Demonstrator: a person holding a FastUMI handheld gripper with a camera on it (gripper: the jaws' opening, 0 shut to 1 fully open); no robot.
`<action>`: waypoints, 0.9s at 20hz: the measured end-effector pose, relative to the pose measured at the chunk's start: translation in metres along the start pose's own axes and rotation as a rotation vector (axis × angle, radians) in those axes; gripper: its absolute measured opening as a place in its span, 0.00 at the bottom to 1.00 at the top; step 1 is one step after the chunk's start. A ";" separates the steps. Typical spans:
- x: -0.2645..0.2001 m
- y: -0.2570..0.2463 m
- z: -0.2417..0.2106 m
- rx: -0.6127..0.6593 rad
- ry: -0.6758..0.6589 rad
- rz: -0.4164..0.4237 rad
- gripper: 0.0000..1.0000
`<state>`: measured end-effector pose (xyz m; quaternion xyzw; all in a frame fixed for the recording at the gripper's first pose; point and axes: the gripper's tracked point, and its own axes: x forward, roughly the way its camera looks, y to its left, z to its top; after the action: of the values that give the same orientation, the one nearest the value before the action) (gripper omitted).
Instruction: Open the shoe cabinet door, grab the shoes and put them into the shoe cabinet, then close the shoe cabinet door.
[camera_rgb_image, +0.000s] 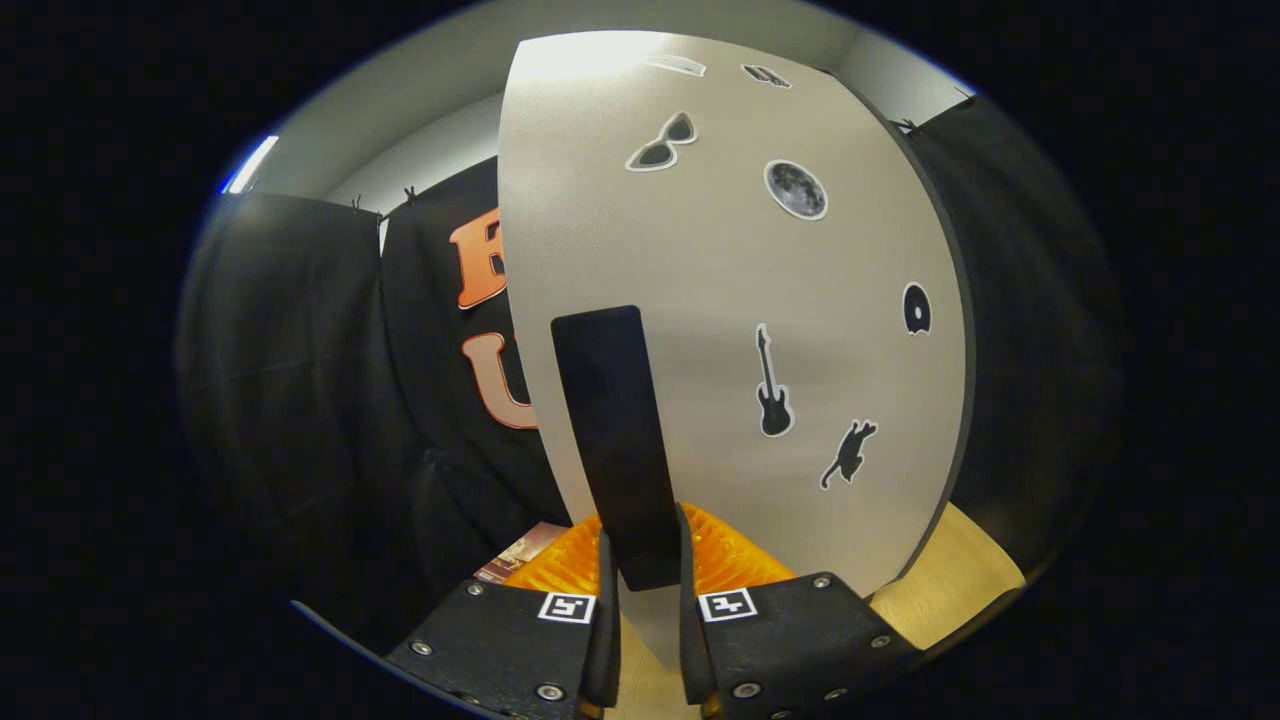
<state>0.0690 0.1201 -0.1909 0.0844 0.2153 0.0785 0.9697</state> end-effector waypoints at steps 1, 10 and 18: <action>-0.004 -0.002 -0.001 0.009 0.012 -0.011 0.24; -0.027 -0.016 -0.001 0.051 0.025 0.017 0.23; -0.045 -0.035 -0.001 0.094 0.009 0.035 0.23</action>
<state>0.0319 0.0780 -0.1806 0.1333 0.2215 0.0858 0.9622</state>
